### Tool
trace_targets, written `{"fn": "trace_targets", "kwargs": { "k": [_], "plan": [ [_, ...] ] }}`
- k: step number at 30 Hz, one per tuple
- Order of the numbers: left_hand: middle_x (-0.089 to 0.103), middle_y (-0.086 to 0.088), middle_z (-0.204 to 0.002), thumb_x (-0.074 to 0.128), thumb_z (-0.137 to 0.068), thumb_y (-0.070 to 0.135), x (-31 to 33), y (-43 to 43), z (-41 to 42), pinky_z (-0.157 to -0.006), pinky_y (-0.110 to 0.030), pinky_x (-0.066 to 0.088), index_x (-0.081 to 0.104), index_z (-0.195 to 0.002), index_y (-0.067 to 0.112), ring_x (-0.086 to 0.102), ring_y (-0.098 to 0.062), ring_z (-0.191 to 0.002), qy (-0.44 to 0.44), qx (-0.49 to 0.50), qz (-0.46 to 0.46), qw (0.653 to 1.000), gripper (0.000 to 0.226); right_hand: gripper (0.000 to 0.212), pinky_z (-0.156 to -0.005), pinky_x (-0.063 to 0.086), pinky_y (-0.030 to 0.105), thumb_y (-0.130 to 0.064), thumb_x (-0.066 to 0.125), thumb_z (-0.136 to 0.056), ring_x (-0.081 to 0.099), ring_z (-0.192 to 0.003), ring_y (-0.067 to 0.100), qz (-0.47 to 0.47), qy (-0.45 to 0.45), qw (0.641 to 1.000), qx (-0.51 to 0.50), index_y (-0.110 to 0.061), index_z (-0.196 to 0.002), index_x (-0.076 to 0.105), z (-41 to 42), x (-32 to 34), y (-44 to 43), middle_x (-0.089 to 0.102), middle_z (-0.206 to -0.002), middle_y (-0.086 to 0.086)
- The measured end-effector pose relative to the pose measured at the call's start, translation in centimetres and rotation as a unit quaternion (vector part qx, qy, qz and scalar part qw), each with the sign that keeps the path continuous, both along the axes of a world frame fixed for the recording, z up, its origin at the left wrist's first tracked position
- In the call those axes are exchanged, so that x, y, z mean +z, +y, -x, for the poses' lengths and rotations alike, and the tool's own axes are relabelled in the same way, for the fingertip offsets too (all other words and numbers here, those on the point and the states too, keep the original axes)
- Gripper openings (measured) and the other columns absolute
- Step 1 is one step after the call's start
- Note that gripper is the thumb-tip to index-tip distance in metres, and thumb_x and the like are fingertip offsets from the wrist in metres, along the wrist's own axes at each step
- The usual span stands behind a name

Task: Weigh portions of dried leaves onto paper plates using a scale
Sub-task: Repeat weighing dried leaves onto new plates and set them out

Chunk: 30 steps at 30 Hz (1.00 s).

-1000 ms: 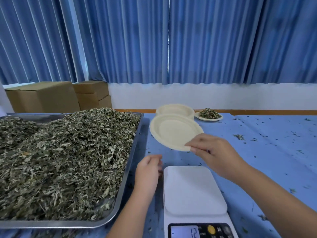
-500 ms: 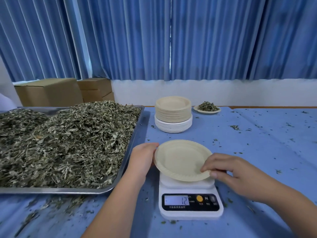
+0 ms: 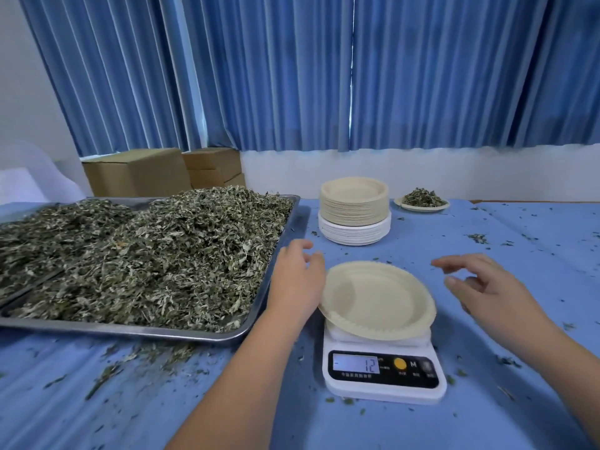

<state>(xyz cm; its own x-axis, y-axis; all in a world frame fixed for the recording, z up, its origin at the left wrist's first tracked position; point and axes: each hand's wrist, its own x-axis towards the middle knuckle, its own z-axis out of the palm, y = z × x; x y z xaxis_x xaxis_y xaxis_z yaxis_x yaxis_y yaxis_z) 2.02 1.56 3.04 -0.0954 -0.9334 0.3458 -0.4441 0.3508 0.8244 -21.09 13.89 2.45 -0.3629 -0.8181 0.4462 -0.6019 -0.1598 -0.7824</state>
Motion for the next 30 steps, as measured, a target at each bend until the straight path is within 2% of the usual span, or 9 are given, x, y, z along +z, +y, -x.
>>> {"fn": "trace_targets", "kwargs": {
  "k": [3,5,9,13,17,20,22,25,30],
  "plan": [
    [0.052,0.000,-0.108,0.050,-0.094,0.026,1.3,-0.1,-1.9,-0.084,-0.026,0.038,0.063,-0.108,0.021,0.053,-0.017,-0.096,-0.068,0.049,0.076,0.994,0.020,0.019,-0.064,0.043,0.028,-0.015,0.055,-0.095,0.050,-0.066,0.017,-0.062,-0.062,0.996,-0.026,-0.031,-0.100,0.065,0.0,-1.5,-1.2,0.059,-0.110,-0.003],
    [0.053,-0.003,-0.113,0.048,-0.092,0.032,1.5,-0.6,-3.9,-0.090,-0.038,0.044,0.062,-0.109,0.023,0.054,-0.027,-0.105,-0.197,0.120,0.082,0.969,0.024,0.013,-0.072,0.044,0.032,-0.020,0.056,-0.095,0.053,-0.072,0.014,-0.101,-0.054,0.993,-0.020,-0.028,-0.101,0.065,-0.3,-2.1,-1.6,0.061,-0.108,-0.002],
    [0.040,-0.013,-0.144,0.030,-0.094,0.060,1.0,-1.5,-7.0,-0.104,-0.059,0.029,0.044,-0.138,0.024,0.037,-0.038,-0.131,-0.461,0.172,-0.076,0.867,0.058,0.010,-0.073,0.043,0.032,-0.024,0.058,-0.094,0.052,-0.073,0.009,-0.108,-0.063,0.992,-0.015,-0.024,-0.096,0.068,-0.5,-2.2,-2.0,0.064,-0.096,-0.001],
    [0.016,-0.009,-0.161,0.010,-0.089,0.077,0.3,-3.1,-8.6,-0.113,-0.067,0.009,0.023,-0.153,0.029,0.015,-0.038,-0.146,-0.424,0.101,-0.192,0.879,0.081,0.014,-0.059,0.044,0.029,-0.019,0.057,-0.095,0.054,-0.063,0.016,-0.114,-0.088,0.990,-0.006,-0.023,-0.091,0.070,-0.3,-2.2,-2.0,0.064,-0.089,-0.005],
    [0.038,-0.013,-0.152,0.016,-0.097,0.065,0.5,-3.4,-8.4,-0.110,-0.041,0.031,0.039,-0.146,0.012,0.038,-0.032,-0.137,-0.411,0.010,-0.168,0.896,0.077,0.016,-0.057,0.045,0.028,-0.018,0.055,-0.096,0.054,-0.062,0.018,-0.123,-0.097,0.988,0.000,-0.022,-0.091,0.070,-0.1,-2.3,-1.9,0.064,-0.090,-0.004],
    [0.055,-0.012,-0.136,0.024,-0.098,0.062,1.1,-3.4,-8.6,-0.104,-0.042,0.038,0.056,-0.129,0.015,0.051,-0.031,-0.122,-0.418,0.056,-0.092,0.902,0.065,0.017,-0.056,0.045,0.026,-0.018,0.055,-0.096,0.054,-0.061,0.016,-0.126,-0.091,0.988,0.000,-0.023,-0.090,0.070,0.0,-2.3,-1.9,0.065,-0.089,-0.005],
    [0.060,-0.010,-0.123,0.019,-0.095,0.066,1.4,-3.2,-8.7,-0.102,-0.051,0.033,0.060,-0.117,0.019,0.054,-0.031,-0.114,-0.486,0.140,-0.057,0.861,0.066,0.016,-0.055,0.045,0.026,-0.018,0.055,-0.095,0.054,-0.060,0.015,-0.128,-0.088,0.988,-0.001,-0.023,-0.089,0.070,0.1,-2.3,-1.9,0.065,-0.087,-0.005],
    [0.053,-0.014,-0.135,0.005,-0.089,0.074,1.5,-2.9,-8.4,-0.104,-0.056,0.027,0.058,-0.127,0.015,0.046,-0.036,-0.125,-0.541,0.191,-0.138,0.807,0.088,0.016,-0.055,0.045,0.024,-0.019,0.056,-0.095,0.054,-0.060,0.014,-0.131,-0.084,0.988,-0.002,-0.023,-0.088,0.070,0.1,-2.4,-1.9,0.064,-0.087,-0.006],
    [0.028,-0.016,-0.156,0.008,-0.090,0.074,0.4,-3.4,-8.3,-0.113,-0.048,0.030,0.028,-0.152,0.010,0.033,-0.037,-0.139,-0.440,0.087,-0.201,0.871,0.091,0.017,-0.056,0.046,0.026,-0.018,0.056,-0.095,0.053,-0.061,0.015,-0.127,-0.093,0.988,0.005,-0.022,-0.087,0.070,0.1,-2.4,-1.8,0.064,-0.085,-0.006]
  ]
}}
